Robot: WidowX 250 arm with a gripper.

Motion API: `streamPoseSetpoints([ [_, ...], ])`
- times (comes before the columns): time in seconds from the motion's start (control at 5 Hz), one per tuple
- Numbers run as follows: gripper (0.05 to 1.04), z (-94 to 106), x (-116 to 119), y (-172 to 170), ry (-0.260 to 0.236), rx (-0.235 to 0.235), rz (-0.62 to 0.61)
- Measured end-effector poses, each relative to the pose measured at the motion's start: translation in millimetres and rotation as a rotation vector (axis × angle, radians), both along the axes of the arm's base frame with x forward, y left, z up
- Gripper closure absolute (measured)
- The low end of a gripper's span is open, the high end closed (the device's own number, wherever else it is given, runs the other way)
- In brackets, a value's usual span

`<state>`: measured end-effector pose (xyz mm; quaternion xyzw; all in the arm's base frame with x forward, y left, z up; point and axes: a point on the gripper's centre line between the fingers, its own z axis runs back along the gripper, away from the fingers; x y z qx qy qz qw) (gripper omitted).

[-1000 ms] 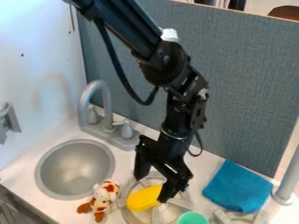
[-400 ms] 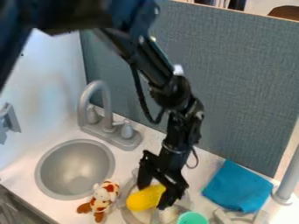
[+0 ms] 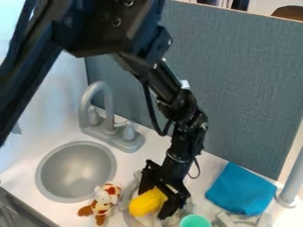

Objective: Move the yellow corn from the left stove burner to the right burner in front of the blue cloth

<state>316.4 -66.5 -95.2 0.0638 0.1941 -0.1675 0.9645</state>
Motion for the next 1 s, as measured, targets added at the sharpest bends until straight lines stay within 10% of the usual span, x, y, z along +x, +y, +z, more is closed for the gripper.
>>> streamPoseSetpoints([
  [0.4,0.383,43.6,-15.9,3.2,-0.092,-0.012,0.046],
  [0.6,0.383,89.8,-10.6,-1.1,-0.209,-0.043,0.094],
  [1.0,0.383,121.5,0.7,-63.8,-0.272,-0.110,-0.025],
])
